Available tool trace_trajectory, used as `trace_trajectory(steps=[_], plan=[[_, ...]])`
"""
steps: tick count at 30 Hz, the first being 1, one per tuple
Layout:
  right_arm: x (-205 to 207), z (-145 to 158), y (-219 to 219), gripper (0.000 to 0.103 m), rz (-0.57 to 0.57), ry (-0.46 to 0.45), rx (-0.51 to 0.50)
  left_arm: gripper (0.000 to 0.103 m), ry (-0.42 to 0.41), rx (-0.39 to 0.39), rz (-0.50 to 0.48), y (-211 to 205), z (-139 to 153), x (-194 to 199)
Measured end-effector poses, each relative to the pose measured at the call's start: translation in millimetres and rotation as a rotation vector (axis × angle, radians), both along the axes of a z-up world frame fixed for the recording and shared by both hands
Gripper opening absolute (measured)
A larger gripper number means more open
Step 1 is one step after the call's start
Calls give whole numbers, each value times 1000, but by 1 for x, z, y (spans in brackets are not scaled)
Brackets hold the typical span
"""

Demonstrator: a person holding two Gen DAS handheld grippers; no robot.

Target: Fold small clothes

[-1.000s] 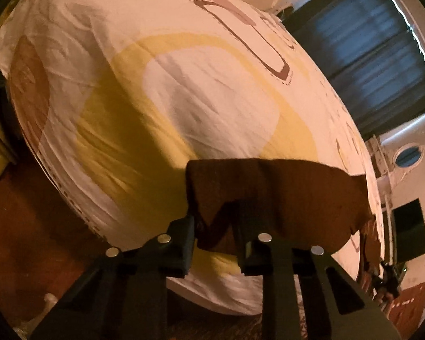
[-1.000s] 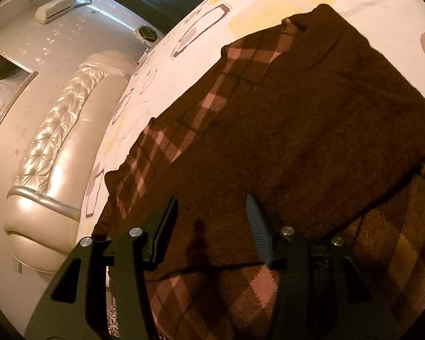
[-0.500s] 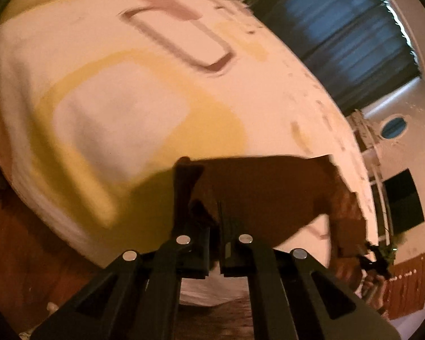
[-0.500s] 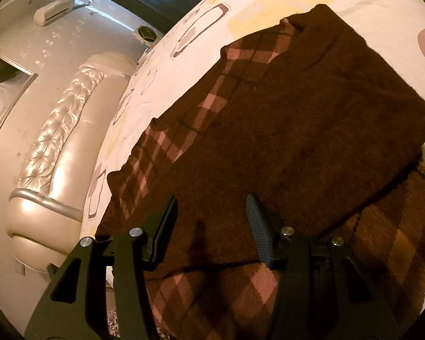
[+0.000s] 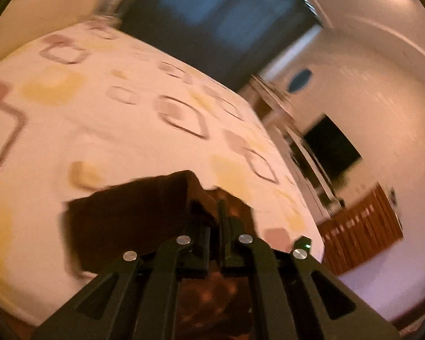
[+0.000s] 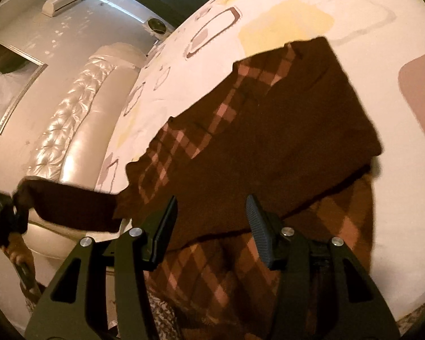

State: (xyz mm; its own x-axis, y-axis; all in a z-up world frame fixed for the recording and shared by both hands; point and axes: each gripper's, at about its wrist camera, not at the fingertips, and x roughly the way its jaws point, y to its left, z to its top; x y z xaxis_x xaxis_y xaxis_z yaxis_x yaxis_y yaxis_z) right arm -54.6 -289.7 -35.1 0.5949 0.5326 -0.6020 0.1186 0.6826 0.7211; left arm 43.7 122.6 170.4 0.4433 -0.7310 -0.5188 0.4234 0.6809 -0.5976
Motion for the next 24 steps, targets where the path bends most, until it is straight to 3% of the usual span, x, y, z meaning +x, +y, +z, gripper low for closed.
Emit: trace_trajectory(steps=[5,10,14,18,19,21,22,23,24], plan=[[-15,7,-19,50,-6,-9,-17,4,54,37,-152,-119,-29,8],[-28,2,-41,50,-45,-7,3,4,155,135,-236,-218,-98,17],[-30,-6,-46,50,-58,5,15,4,236,209,-252,-263,-159,19],[-30,-13,-50,50,-65,18,30,6,237,268,-252,-272,-184,6],[-30,-14,-51,50,-67,18,35,11,221,272,-248,-269,-184,2],[-30,-12,-54,50,-71,12,43,36,185,271,-255,-256,-176,-7],[-30,-12,-54,50,-73,8,47,60,144,276,-240,-244,-168,-13],[-29,-10,-55,50,-73,2,53,70,88,269,-209,-228,-159,-20],[-28,-8,-55,52,-69,-3,57,70,43,264,-178,-211,-152,-27]])
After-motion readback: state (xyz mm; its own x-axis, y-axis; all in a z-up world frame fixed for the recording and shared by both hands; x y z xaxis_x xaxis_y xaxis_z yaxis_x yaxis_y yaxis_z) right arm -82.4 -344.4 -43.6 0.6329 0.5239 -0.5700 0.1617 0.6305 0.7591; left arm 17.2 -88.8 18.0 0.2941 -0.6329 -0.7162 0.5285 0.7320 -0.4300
